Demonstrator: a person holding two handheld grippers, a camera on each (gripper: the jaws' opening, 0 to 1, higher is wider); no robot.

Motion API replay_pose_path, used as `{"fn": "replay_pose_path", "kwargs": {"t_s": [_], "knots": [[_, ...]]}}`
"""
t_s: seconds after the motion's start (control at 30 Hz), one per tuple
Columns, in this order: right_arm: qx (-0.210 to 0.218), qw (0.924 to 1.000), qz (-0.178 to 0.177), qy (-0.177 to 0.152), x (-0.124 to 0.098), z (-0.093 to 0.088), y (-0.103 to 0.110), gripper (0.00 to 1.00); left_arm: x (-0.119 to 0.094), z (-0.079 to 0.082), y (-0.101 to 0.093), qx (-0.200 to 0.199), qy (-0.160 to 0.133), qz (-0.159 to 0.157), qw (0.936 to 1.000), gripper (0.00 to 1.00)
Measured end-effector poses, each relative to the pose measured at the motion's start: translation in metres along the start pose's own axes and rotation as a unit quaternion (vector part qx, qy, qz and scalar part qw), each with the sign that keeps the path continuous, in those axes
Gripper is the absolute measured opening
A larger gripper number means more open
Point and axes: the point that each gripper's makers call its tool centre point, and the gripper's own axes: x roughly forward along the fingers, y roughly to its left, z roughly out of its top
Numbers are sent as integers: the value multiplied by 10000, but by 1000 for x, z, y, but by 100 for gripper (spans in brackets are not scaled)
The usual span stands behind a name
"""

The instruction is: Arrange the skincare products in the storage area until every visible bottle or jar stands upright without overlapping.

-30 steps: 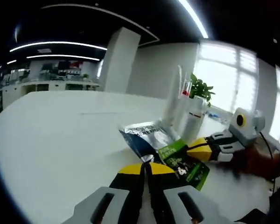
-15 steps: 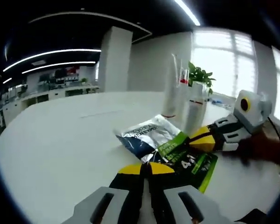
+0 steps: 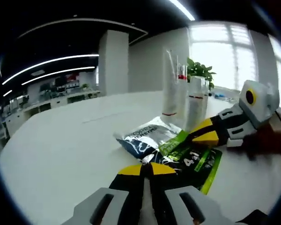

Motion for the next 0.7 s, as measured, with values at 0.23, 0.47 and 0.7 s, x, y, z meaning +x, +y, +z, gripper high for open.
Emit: {"fn": "replay_pose_path", "kwargs": {"t_s": [0.23, 0.47, 0.7], "knots": [[-641, 9979, -101, 19, -1, 4, 3, 6, -2, -1, -3, 20, -5, 19, 10000, 3], [-793, 9968, 101, -56, 1, 7, 13, 0, -3, -2, -3, 35, -9, 33, 10000, 4], [-574, 9983, 114, -38, 2, 5, 11, 0, -7, -2, 0, 232, -60, 157, 9996, 12]]}}
